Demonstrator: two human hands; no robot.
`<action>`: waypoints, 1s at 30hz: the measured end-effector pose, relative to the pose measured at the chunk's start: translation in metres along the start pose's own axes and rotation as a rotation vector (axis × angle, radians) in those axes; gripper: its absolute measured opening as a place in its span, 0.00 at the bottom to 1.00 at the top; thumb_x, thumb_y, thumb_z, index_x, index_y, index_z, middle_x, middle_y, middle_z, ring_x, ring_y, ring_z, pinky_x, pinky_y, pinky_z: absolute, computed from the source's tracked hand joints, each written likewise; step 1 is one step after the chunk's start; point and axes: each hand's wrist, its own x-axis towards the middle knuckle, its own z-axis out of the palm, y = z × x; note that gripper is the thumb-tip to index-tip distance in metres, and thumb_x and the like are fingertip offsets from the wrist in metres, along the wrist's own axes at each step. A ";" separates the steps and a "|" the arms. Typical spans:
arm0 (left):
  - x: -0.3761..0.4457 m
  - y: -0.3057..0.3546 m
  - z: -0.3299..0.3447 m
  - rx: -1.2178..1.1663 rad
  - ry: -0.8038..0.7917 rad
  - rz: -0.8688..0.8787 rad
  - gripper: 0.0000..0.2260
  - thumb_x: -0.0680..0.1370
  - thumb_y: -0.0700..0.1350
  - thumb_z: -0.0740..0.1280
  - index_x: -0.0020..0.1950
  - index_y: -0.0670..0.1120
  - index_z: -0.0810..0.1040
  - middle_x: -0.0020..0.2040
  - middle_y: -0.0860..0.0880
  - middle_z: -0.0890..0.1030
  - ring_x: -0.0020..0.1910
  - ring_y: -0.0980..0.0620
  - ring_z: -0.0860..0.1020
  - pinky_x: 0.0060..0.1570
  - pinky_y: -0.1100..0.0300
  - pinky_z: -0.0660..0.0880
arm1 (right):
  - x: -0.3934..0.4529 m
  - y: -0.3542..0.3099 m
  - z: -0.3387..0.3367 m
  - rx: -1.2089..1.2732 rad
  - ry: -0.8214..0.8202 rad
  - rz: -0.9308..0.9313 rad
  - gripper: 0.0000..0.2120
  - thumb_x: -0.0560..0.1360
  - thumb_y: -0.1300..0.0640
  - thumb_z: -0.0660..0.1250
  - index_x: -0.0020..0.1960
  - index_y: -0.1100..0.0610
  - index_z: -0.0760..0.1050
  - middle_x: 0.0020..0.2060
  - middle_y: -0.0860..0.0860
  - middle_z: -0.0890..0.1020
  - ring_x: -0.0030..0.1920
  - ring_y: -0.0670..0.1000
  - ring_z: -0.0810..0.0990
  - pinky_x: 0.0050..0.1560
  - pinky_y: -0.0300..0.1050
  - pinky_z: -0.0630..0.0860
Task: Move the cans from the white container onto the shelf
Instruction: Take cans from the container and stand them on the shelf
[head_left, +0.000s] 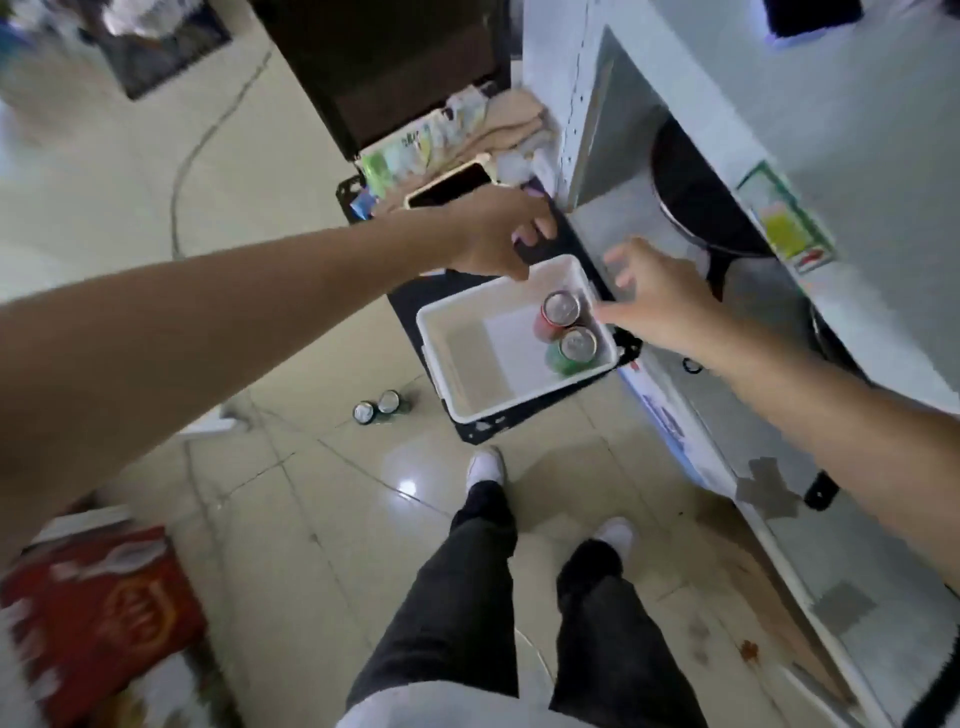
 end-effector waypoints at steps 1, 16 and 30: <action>0.014 -0.020 0.019 -0.017 -0.024 -0.019 0.24 0.72 0.39 0.70 0.67 0.44 0.71 0.63 0.43 0.77 0.59 0.45 0.76 0.52 0.62 0.69 | 0.014 0.011 0.024 0.014 -0.034 0.071 0.23 0.69 0.54 0.69 0.62 0.59 0.70 0.56 0.60 0.80 0.56 0.61 0.78 0.53 0.49 0.72; 0.174 -0.071 0.182 -0.023 -0.023 0.088 0.30 0.70 0.45 0.69 0.70 0.46 0.64 0.64 0.41 0.72 0.65 0.41 0.70 0.63 0.53 0.65 | 0.093 0.099 0.171 -0.405 0.122 0.108 0.30 0.69 0.50 0.69 0.67 0.57 0.65 0.59 0.58 0.74 0.58 0.60 0.75 0.43 0.50 0.74; 0.051 0.022 0.057 0.187 -0.017 0.353 0.26 0.60 0.48 0.76 0.55 0.50 0.72 0.49 0.50 0.81 0.49 0.46 0.78 0.44 0.56 0.74 | -0.026 0.052 0.023 -0.154 0.275 0.037 0.29 0.57 0.50 0.75 0.57 0.50 0.73 0.50 0.54 0.79 0.49 0.59 0.79 0.44 0.46 0.74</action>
